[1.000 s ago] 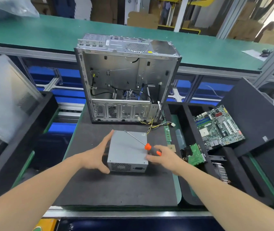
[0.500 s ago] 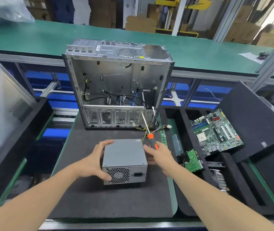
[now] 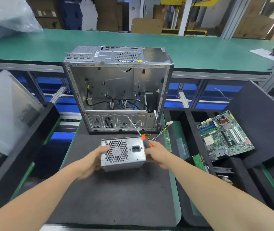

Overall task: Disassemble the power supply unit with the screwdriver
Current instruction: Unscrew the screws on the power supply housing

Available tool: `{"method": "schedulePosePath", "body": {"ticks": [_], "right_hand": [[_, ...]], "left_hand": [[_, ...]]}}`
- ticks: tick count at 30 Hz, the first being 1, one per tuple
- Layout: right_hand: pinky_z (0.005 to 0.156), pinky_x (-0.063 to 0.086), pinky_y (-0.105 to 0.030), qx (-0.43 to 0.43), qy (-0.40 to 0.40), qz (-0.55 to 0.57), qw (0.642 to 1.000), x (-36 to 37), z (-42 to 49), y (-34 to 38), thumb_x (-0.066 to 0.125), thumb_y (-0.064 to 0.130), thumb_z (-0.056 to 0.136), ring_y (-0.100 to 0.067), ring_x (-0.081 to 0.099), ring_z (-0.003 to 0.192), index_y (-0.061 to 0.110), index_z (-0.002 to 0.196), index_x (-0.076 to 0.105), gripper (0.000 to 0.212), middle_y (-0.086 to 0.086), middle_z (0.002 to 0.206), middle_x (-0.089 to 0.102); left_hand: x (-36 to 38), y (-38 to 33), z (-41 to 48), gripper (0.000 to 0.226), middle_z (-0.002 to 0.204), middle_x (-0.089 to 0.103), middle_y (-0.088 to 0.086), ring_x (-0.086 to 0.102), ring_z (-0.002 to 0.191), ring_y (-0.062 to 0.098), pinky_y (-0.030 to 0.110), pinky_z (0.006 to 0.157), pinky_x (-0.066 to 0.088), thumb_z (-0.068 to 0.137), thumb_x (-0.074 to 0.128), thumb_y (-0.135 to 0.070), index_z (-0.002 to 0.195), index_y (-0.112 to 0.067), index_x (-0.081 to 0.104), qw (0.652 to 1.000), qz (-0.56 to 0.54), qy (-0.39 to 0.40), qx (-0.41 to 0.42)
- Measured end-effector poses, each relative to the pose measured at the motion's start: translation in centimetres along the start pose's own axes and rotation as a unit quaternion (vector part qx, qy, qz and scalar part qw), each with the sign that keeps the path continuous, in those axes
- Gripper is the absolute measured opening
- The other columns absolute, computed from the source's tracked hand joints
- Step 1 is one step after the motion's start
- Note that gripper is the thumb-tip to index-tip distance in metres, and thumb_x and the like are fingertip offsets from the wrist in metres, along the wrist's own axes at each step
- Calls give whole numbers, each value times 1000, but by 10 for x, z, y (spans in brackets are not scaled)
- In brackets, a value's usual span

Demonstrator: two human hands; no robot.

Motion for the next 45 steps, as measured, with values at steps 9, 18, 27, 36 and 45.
{"method": "schedulePosePath", "body": {"ticks": [9, 18, 27, 36, 45], "right_hand": [[65, 53, -40, -156, -112, -232, 953, -18, -18, 56, 66, 17, 81, -26, 60, 69, 17, 87, 65, 6, -9, 78, 65], [59, 47, -28, -289, -108, -348, 885, 18, -72, 171, 76, 58, 78, -14, 64, 78, 31, 90, 58, 34, 10, 85, 68], [56, 56, -29, -312, -130, -411, 847, 64, -94, 227, 84, 30, 66, -6, 63, 61, 29, 70, 70, 14, 9, 64, 69], [47, 42, -20, -295, -119, -461, 829, 81, -94, 232, 81, 28, 67, -4, 57, 49, 27, 70, 67, 13, 23, 54, 61], [50, 41, -23, -296, -129, -469, 822, 87, -97, 229, 81, 27, 71, -6, 57, 58, 24, 73, 68, 13, 11, 63, 62]], "left_hand": [[5, -24, 0, 43, 134, 69, -11, 61, 131, 17, 43, 119, 37, 83, 60, -52, 125, -46, 61, 991, 38, -114, 59], [3, -56, -26, 54, 122, 77, 0, 67, 123, 12, 32, 98, 43, 72, 61, -8, 125, -19, 68, 962, 33, -153, 223], [-25, -40, -12, 25, 117, 79, 4, 69, 120, 16, 33, 105, 47, 99, 57, 7, 117, -6, 68, 964, 20, -147, 219], [-28, -38, -14, 38, 121, 77, -1, 70, 106, 7, 15, 91, 52, 91, 64, 11, 117, -17, 71, 963, 45, -105, 244], [-25, -36, -14, 38, 100, 78, -14, 69, 92, -2, 10, 83, 50, 90, 64, 13, 115, -15, 73, 964, 35, -115, 238]]}}
Point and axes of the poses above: each hand's wrist, its own z-axis towards the middle knuckle, its own x-axis out of the palm, y = z × x, the point moved 2 cm from there along z, towards the middle knuckle
